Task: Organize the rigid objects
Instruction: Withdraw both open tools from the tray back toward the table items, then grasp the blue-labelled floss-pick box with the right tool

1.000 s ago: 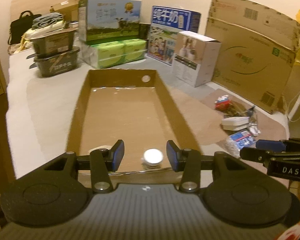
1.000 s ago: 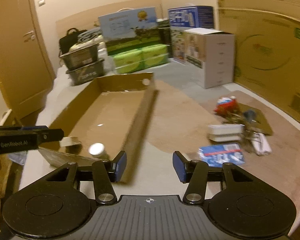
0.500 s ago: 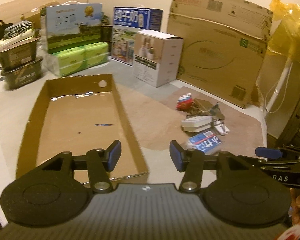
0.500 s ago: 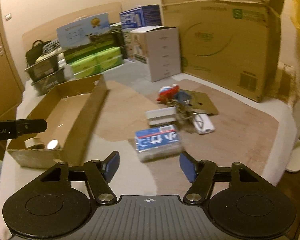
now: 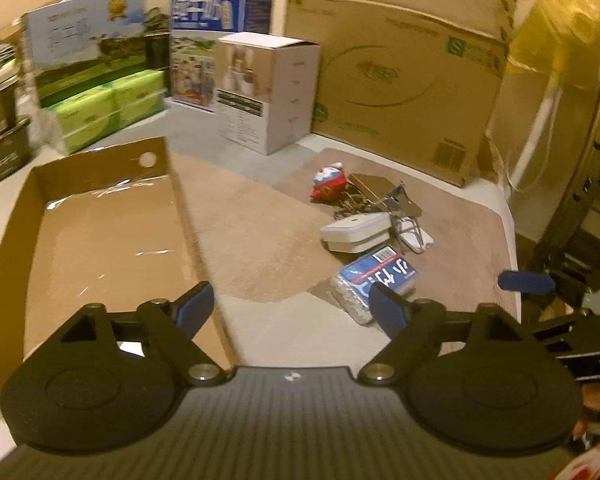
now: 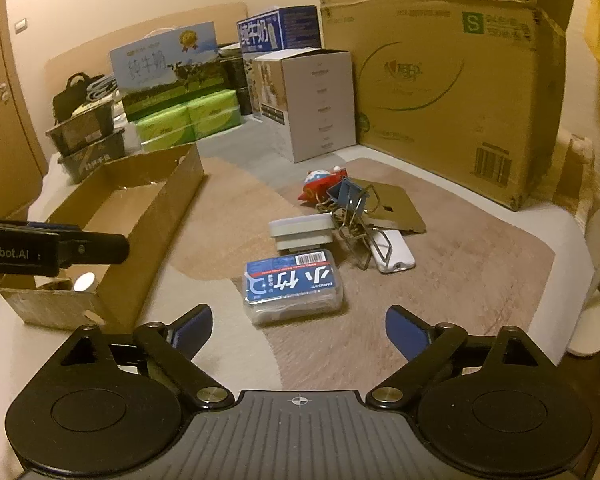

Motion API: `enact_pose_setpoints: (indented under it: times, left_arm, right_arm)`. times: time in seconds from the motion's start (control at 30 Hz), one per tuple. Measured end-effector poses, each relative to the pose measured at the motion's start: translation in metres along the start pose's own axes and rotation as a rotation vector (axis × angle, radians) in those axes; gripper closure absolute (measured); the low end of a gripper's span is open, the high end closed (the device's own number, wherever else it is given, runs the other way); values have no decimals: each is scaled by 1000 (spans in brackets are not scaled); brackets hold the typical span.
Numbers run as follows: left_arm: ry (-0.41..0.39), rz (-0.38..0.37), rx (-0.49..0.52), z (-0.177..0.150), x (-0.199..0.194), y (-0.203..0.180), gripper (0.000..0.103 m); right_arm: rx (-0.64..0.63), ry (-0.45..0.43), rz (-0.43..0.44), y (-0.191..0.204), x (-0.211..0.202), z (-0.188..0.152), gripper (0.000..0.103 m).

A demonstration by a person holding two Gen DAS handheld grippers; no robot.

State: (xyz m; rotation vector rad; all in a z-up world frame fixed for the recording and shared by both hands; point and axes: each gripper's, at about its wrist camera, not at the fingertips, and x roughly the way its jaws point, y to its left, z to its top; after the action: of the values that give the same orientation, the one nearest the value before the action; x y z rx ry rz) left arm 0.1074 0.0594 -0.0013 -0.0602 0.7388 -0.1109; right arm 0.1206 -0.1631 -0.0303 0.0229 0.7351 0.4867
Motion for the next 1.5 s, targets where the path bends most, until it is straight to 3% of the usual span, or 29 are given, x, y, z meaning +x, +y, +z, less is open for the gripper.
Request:
enact_pose_setpoints:
  times: [0.13,0.67,1.2,1.3,1.33,1.37,1.5]
  left_arm:
    - [18,-45,37,7,14,1,11]
    - [94,-118,192,37,71,19,7]
    - [101,-136,161,38,91,28,7]
    - [105,-140,147,37,91,29,7]
    - [106,-142,141,37,92,29,7]
    - [107,-141,135,37,91,29,7]
    - [105,-140,130,37,88,27,7]
  right_arm:
    - [-19,16,6,-3,13,2,8]
    - [-64,74,40,-7,74,11,1]
    - [-124,143,43,-2,123,13,1]
    - [-126,140,32,-2,124,12,5]
    - [-125,138,29,-2,124,12,14]
    - [-130,137,24,-1,124,12,17]
    - [-122,124,7,-4,115,11,17]
